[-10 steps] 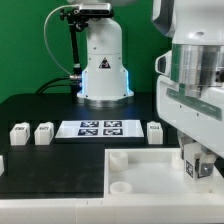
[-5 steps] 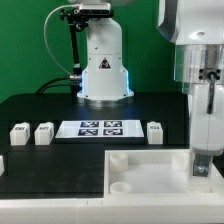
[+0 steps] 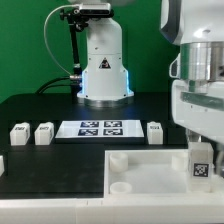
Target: Assemble one leg
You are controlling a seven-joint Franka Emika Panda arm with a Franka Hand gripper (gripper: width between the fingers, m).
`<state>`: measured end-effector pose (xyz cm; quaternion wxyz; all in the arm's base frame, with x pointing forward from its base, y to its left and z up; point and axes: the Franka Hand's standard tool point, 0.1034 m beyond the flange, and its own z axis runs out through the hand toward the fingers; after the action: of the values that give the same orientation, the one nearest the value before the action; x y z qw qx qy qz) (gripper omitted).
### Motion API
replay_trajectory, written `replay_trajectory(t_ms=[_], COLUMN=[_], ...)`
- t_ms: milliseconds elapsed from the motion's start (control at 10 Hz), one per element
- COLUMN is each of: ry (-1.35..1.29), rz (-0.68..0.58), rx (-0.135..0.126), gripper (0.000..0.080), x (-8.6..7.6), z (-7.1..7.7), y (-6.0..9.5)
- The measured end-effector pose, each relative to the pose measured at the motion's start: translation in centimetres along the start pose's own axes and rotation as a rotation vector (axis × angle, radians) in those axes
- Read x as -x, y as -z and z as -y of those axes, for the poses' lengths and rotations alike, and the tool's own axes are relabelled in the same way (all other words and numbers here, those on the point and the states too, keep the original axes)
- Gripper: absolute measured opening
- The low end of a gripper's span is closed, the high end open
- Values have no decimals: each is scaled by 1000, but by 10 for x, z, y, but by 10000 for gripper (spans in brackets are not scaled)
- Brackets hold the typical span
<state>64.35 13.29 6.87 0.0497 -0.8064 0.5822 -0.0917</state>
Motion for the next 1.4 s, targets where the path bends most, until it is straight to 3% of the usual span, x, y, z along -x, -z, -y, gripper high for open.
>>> replay_trajectory(t_ms=[400,700,900,1200,1400], ry=[352,1064,1345,1309,1088], rz=[-5,-26,-3,-8,-7], rx=[6,54,62,58,52], gripper=[649,649,649,638,287], x=[-3,-20,-26,-30,-28], z=[-2,-13,-15,-13,-14], y=[-2,-10,-4,-1,-2])
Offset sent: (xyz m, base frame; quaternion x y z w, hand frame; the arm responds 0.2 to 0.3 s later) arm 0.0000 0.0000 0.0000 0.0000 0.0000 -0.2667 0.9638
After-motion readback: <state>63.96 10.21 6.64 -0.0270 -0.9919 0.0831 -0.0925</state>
